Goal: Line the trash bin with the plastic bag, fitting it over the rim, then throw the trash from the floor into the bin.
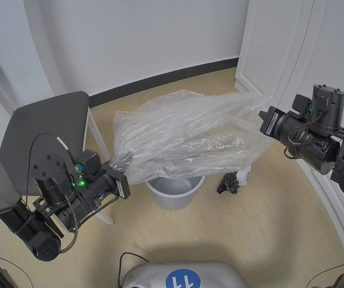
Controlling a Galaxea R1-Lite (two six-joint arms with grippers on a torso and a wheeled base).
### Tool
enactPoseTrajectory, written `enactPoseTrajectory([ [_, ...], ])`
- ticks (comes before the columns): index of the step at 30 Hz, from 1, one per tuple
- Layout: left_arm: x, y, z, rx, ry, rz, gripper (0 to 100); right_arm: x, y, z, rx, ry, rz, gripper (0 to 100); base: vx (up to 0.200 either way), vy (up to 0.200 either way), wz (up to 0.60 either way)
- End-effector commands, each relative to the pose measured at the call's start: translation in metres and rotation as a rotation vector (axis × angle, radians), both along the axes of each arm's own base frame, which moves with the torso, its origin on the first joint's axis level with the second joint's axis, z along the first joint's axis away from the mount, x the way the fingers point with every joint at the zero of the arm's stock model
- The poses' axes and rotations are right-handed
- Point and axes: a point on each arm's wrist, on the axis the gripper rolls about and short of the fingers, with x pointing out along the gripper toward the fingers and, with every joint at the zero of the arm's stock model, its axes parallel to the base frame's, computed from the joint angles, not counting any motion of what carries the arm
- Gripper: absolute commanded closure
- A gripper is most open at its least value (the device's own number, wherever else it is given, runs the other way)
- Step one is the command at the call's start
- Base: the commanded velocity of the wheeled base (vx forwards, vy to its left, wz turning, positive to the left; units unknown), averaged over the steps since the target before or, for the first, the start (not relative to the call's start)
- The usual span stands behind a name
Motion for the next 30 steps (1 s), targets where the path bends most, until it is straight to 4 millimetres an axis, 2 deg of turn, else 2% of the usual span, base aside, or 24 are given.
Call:
enactPoseTrajectory([
  [1,0.004,0.005,0.019,-0.025,-0.072,-0.028,100,0.013,-0.013,-0.028,-0.058,0.083,-0.036,100,0.0,0.0,0.0],
  [7,0.002,0.01,0.028,-0.032,-0.098,-0.094,100,0.018,-0.028,-0.047,-0.154,0.124,-0.032,100,0.0,0.0,0.0],
  [12,-0.009,0.022,0.007,0.015,0.0,-0.093,100,0.024,-0.031,-0.057,-0.169,0.108,-0.036,100,0.0,0.0,0.0],
  [14,-0.009,0.032,0.0,0.033,0.028,-0.093,100,0.028,-0.03,-0.061,-0.171,0.088,-0.037,100,0.0,0.0,0.0],
  [21,-0.007,0.039,-0.015,0.108,0.146,-0.09,100,0.041,-0.026,-0.073,-0.153,0.029,-0.046,100,0.0,0.0,0.0],
  [29,-0.006,0.037,-0.017,0.147,0.253,-0.093,100,0.035,-0.021,-0.085,-0.18,0.028,-0.015,100,0.0,0.0,0.0],
  [30,-0.005,0.036,-0.017,0.155,0.27,-0.084,100,0.031,-0.013,-0.091,-0.184,0.033,0.013,100,0.0,0.0,0.0],
])
